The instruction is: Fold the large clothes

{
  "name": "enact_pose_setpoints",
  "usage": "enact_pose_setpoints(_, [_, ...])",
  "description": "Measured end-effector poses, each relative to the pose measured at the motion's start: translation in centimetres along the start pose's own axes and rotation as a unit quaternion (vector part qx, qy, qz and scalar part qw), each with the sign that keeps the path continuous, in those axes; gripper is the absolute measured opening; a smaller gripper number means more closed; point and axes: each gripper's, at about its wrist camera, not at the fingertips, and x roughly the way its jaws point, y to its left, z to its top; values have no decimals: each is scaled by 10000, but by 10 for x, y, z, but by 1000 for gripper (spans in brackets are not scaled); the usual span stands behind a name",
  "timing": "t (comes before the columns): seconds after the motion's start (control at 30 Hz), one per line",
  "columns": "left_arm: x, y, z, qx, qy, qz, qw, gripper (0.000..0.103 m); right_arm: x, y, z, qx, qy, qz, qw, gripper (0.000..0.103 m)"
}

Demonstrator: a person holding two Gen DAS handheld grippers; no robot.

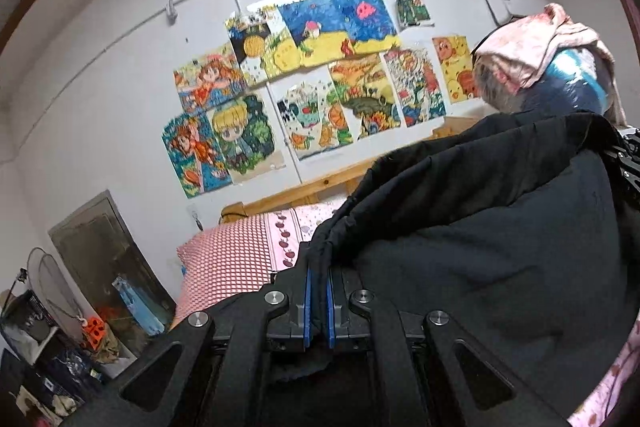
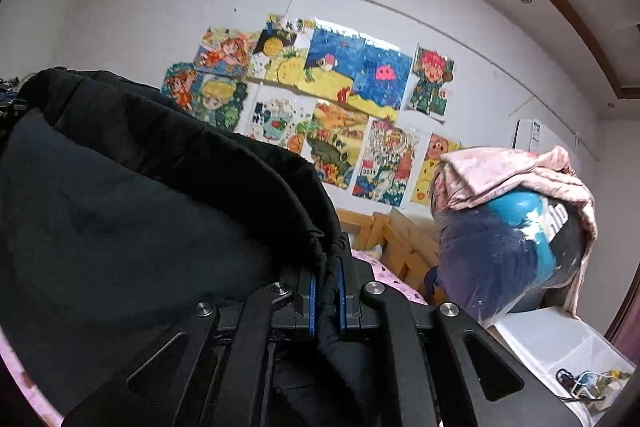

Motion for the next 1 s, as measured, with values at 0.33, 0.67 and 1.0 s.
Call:
enact_pose_setpoints(0.33, [114, -16, -30, -93, 875, -216, 9959, 6, 98, 27, -23, -474, 780, -24, 9958, 7])
enact_pose_setpoints(0.67, [149, -24, -48, -114, 1420, -284, 9894, 7, 158, 53, -60, -797, 1507, 251, 9851, 7])
enact_pose_setpoints(1.0, [134, -1, -41, -581, 1257, -428, 9894, 55, 157, 48, -67, -553, 1600, 351, 9849, 51])
